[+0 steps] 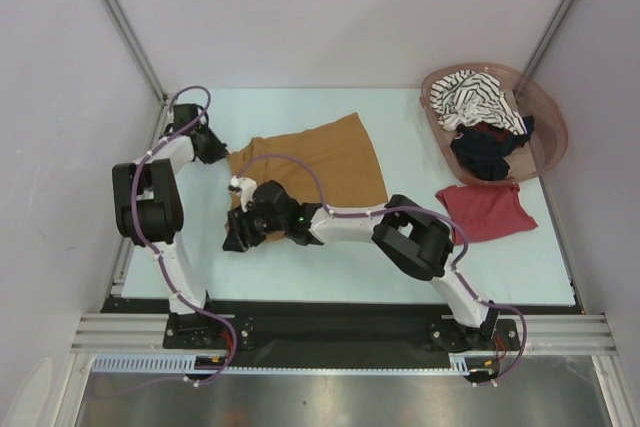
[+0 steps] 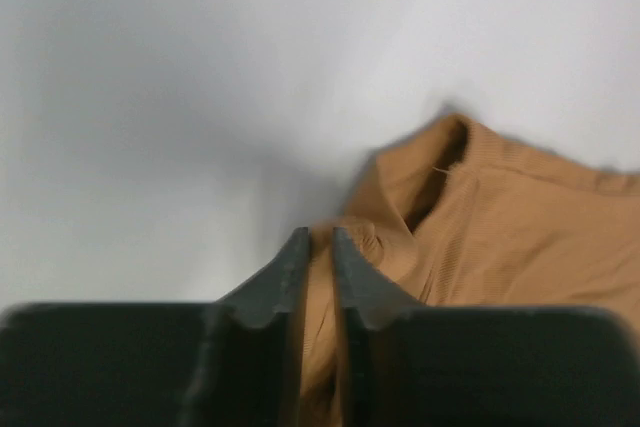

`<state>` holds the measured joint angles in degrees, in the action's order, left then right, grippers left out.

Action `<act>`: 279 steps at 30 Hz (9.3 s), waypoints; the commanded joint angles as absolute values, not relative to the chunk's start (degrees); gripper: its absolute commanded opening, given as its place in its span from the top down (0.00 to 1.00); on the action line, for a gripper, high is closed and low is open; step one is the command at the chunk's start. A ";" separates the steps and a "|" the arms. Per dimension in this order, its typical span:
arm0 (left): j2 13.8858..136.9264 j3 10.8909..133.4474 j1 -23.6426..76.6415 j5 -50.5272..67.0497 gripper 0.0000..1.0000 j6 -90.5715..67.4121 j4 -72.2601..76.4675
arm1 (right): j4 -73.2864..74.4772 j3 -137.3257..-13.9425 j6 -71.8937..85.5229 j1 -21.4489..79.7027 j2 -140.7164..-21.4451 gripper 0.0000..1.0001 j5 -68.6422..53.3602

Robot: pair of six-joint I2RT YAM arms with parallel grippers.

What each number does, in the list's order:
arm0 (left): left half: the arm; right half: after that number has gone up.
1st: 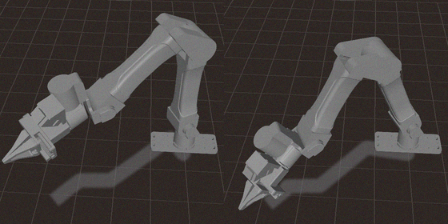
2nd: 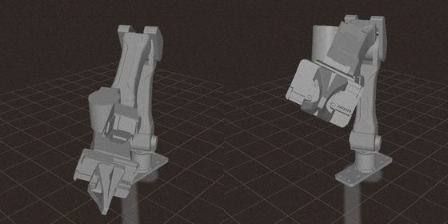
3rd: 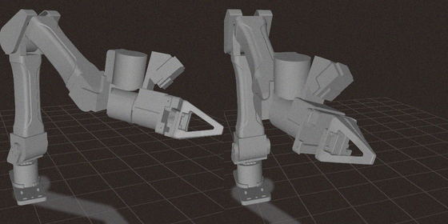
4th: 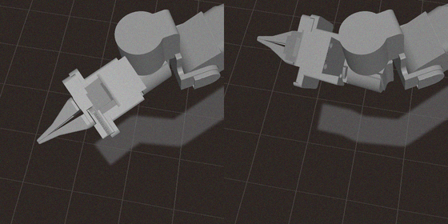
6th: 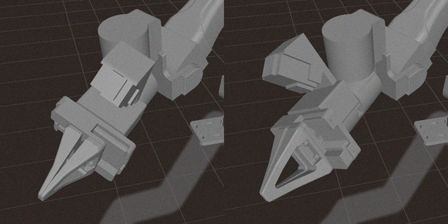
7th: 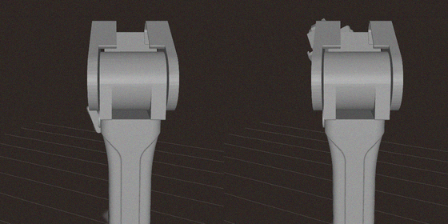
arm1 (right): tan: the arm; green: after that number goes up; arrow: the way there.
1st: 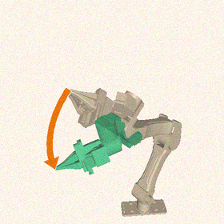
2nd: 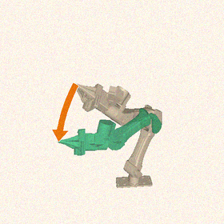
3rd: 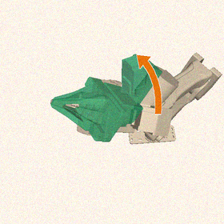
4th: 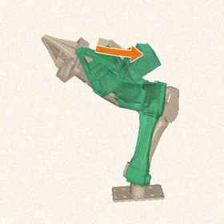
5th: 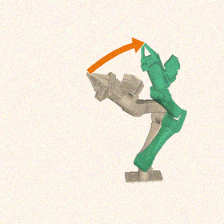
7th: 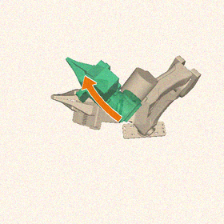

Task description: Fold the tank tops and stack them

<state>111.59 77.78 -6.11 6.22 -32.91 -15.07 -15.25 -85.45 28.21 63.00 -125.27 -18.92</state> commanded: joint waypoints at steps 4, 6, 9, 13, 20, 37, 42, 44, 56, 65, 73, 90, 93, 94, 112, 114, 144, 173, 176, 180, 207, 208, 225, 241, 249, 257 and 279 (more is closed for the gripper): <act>111.89 76.92 -11.86 7.39 0.27 -33.83 -14.60 | -10.54 -91.60 24.96 64.60 -127.27 0.23 -24.70; 108.22 74.98 -12.04 5.90 0.18 -34.01 -13.45 | -10.63 -89.57 25.13 62.85 -124.46 0.23 -24.26; 104.17 72.08 -12.04 4.65 0.16 -33.75 -11.78 | -11.51 -82.90 26.62 59.17 -118.49 0.28 -23.47; 101.60 72.42 -9.68 3.52 0.16 -30.34 -14.23 | -10.82 -72.00 27.60 53.18 -108.30 0.37 -19.52; 101.95 72.51 -5.28 4.74 0.20 -30.23 -15.12 | -0.27 -60.04 26.72 44.40 -96.60 0.43 -7.58; 103.54 73.83 -3.25 4.75 0.29 -29.88 -16.96 | 12.30 -51.24 27.51 37.00 -89.91 0.57 14.23; 103.89 74.18 -2.99 4.92 0.31 -29.62 -17.05 | 12.31 -46.60 29.88 36.30 -88.78 0.64 16.00; 104.24 74.44 -2.81 5.01 0.36 -29.36 -17.05 | 11.52 -44.48 30.67 35.95 -87.72 0.67 15.99; 109.42 79.89 -0.79 -1.91 0.47 -27.95 -23.02 | 8.00 -39.90 29.97 32.87 -87.10 0.75 12.39; 114.07 83.05 -0.44 -5.80 0.57 -26.37 -25.66 | 6.77 -39.81 29.88 32.43 -87.63 0.77 10.90; 115.67 85.69 -0.44 -9.05 0.95 -25.67 -27.51 | 5.80 -39.11 29.97 32.17 -88.94 0.82 10.20; 118.65 93.34 -11.07 8.00 0.58 -31.28 -26.20 | 3.60 -37.35 30.06 31.90 -92.20 0.96 9.41; 116.99 91.85 -11.08 8.08 0.52 -31.03 -24.61 | 3.16 -37.18 30.06 31.99 -92.37 0.96 9.23; 115.68 90.71 -9.77 7.74 0.50 -30.33 -24.00 | 2.99 -37.18 30.15 31.91 -92.63 0.96 9.23; 113.11 78.92 -0.44 -7.38 0.66 -27.33 -22.85 | 2.02 -37.88 29.79 31.90 -94.04 0.97 7.73; 112.77 79.01 -0.44 -8.60 0.65 -27.25 -23.11 | 1.94 -37.79 29.79 31.82 -94.04 0.97 7.73; 108.20 80.69 -0.35 -12.13 0.31 -23.91 -28.57 | 1.67 -38.32 29.44 31.29 -95.01 0.99 6.33; 117.58 92.80 -3.51 -11.34 1.00 -23.91 -34.54 | 1.05 -37.79 30.15 31.38 -96.94 1.00 5.10; 120.22 95.97 -4.48 -11.95 0.98 -23.82 -36.12 | 0.97 -37.71 30.15 31.46 -97.12 1.00 5.18; 122.17 97.47 -6.50 -11.69 0.97 -24.08 -37.18 | 0.97 -37.71 30.23 31.73 -97.29 1.00 5.10; 110.40 88.26 -8.71 -14.50 0.05 -26.28 -32.61 | 0.53 -36.21 30.50 31.82 -93.61 0.83 4.13; 109.35 87.55 -8.35 -14.85 0.05 -26.45 -32.35 | 0.53 -36.04 30.67 31.82 -92.99 0.77 3.78; 89.48 64.52 2.64 -10.11 0.05 -28.48 -24.17 | 7.03 -34.36 32.17 30.50 -81.04 0.33 8.79; 76.81 48.25 3.43 -12.04 0.02 -34.98 -17.14 | 2.55 -34.63 33.48 27.95 -84.20 0.57 2.02; 87.07 55.17 -1.58 -4.75 0.06 -33.31 -13.97 | 2.28 -33.49 34.62 26.98 -84.12 1.00 2.36; 101.50 73.87 1.30 -8.33 0.16 -29.89 -20.82 | 4.22 -28.66 40.24 26.72 -76.82 1.00 8.00; 122.52 98.26 8.26 -4.48 0.55 -22.76 -31.90 | 4.66 -22.68 43.07 28.48 -70.66 1.00 8.79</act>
<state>121.32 96.03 7.73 -5.17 -24.05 -30.94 0.64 -23.79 43.09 28.27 -70.91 7.29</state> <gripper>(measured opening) 0.444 0.010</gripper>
